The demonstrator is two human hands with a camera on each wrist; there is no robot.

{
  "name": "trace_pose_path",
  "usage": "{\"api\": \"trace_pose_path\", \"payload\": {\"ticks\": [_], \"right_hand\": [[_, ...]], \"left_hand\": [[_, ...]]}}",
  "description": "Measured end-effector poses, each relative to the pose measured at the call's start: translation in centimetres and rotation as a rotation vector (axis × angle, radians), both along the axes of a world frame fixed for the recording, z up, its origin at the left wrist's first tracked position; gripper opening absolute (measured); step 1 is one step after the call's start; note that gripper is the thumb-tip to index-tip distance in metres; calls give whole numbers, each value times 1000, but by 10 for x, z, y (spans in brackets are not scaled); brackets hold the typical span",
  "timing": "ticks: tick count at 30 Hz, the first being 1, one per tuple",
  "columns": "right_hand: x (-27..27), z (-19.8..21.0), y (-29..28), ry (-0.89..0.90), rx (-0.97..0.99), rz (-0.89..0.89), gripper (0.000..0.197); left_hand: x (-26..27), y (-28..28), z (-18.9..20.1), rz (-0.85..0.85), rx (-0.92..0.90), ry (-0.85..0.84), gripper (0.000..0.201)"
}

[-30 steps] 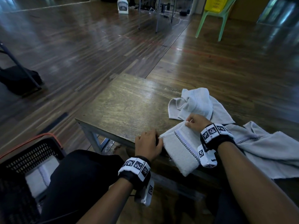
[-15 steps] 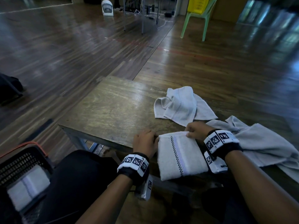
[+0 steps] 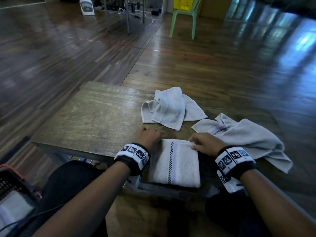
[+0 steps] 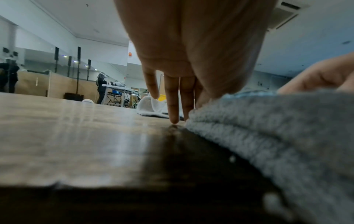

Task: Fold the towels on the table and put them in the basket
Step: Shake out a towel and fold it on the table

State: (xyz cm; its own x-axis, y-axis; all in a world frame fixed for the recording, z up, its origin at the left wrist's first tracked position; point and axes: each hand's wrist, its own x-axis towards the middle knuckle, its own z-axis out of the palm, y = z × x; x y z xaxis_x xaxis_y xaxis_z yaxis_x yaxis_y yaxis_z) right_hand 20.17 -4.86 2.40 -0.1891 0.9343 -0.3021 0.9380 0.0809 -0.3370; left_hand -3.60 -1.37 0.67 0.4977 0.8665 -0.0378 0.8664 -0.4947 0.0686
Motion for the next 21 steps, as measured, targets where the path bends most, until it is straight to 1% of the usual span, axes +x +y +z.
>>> {"api": "trace_pose_path", "payload": {"ticks": [4,7,10,15,18,21], "right_hand": [[1,5,6,63,10,-28,19],[-1,4,5,62,-33,-26,25],[-3,2,3,69,-50,-40,27],[-4,4,3,82,-30,-22,19],[-7,4,4,97,-22,-1,18],[-7,3,5,112,-37,3,18]], "left_hand": [[1,-2,-3,-80,-21,-127,23],[-1,-2,-2,-141,-63,-185,24],[-4,3,-1,-113,-111,-212,21],[-7,6,-5,-49,-184,-290,12],[-5,4,-5,-50,-157,-293,10],[-5,1,-6,-65,-102,-267,12]]}}
